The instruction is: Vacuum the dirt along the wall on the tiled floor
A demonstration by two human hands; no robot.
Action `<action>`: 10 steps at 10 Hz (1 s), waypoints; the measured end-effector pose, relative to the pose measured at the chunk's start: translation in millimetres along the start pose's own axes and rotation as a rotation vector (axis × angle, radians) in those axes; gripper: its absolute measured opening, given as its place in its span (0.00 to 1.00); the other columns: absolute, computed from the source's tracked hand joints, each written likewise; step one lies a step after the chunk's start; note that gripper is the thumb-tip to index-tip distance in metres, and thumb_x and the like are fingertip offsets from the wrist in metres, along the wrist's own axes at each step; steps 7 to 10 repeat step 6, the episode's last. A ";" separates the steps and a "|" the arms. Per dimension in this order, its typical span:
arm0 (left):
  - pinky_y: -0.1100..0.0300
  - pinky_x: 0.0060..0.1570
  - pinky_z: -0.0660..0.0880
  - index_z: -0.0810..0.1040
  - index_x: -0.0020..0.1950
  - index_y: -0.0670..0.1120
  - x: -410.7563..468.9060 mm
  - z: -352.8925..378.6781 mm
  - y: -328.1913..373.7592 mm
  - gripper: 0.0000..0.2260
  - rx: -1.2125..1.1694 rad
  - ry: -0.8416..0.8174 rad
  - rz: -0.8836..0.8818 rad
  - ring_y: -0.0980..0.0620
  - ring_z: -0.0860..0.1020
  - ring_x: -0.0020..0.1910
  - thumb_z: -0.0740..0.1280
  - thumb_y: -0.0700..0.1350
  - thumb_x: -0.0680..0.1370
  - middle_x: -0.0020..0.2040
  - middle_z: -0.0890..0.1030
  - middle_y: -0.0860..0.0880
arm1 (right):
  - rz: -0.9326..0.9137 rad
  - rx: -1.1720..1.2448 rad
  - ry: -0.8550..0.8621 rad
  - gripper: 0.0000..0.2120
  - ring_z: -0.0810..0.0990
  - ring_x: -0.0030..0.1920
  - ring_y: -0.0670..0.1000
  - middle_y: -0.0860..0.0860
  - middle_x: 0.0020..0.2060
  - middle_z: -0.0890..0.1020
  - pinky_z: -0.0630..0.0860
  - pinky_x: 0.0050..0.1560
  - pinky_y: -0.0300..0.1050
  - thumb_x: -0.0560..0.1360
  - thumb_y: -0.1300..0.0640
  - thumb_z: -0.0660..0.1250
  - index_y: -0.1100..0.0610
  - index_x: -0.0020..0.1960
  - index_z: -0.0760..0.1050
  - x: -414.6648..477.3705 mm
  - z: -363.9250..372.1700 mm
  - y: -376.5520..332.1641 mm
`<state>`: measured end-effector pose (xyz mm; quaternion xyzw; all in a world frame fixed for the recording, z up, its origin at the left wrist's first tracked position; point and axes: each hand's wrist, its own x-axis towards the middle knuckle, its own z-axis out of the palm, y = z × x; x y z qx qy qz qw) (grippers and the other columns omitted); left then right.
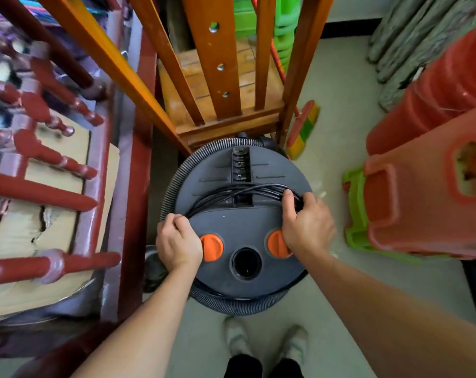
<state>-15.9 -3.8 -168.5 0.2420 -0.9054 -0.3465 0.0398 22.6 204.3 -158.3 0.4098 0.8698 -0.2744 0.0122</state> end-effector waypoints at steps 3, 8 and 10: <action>0.48 0.55 0.67 0.76 0.58 0.37 0.6 -10.6 6.0 0.17 0.115 -0.168 0.033 0.34 0.73 0.58 0.52 0.45 0.83 0.58 0.76 0.34 | -0.129 -0.214 -0.196 0.27 0.71 0.64 0.61 0.58 0.61 0.77 0.66 0.62 0.54 0.82 0.37 0.49 0.54 0.63 0.76 -1.9 -26.8 -3.9; 0.44 0.59 0.69 0.62 0.73 0.43 -22.6 -37.6 17.9 0.24 0.565 -0.445 0.337 0.39 0.70 0.65 0.55 0.56 0.82 0.69 0.70 0.40 | -0.153 0.093 -0.336 0.20 0.80 0.59 0.56 0.54 0.58 0.82 0.75 0.58 0.47 0.78 0.46 0.66 0.56 0.66 0.77 8.4 -97.8 -12.4; 0.44 0.59 0.69 0.62 0.73 0.43 -22.6 -37.6 17.9 0.24 0.565 -0.445 0.337 0.39 0.70 0.65 0.55 0.56 0.82 0.69 0.70 0.40 | -0.153 0.093 -0.336 0.20 0.80 0.59 0.56 0.54 0.58 0.82 0.75 0.58 0.47 0.78 0.46 0.66 0.56 0.66 0.77 8.4 -97.8 -12.4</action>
